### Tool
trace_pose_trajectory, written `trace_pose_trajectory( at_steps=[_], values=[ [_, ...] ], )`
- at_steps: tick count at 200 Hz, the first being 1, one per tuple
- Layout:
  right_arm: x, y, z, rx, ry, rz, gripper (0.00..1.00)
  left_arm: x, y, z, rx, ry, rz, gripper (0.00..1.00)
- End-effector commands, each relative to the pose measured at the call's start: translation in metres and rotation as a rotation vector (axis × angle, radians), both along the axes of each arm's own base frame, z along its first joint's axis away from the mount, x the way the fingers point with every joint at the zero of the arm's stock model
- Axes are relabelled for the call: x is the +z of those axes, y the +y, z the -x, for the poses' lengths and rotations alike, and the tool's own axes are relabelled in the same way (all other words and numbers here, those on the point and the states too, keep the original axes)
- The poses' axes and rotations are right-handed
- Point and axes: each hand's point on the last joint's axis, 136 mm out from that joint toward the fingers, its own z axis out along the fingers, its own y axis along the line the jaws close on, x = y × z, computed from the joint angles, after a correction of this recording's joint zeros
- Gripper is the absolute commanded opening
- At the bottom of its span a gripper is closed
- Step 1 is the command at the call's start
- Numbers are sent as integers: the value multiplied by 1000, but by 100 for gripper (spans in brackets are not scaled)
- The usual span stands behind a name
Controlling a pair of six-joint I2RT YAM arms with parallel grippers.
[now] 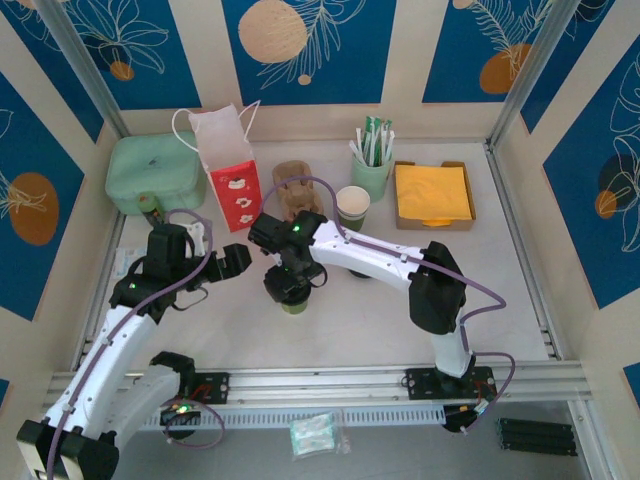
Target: Pack the takeout coffee
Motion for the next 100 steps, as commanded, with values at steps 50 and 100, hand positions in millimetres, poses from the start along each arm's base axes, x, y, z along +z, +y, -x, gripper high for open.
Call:
trace_pose_trajectory(
  at_steps=[50,100],
  values=[
    [41,-24,-2,-44,-60,-47,69,31,-9,3,-42,-57,74,99],
    [67,-53,-13,-117,-91,-84,69,62,-27,-2,-100,-111,178,99]
  ],
)
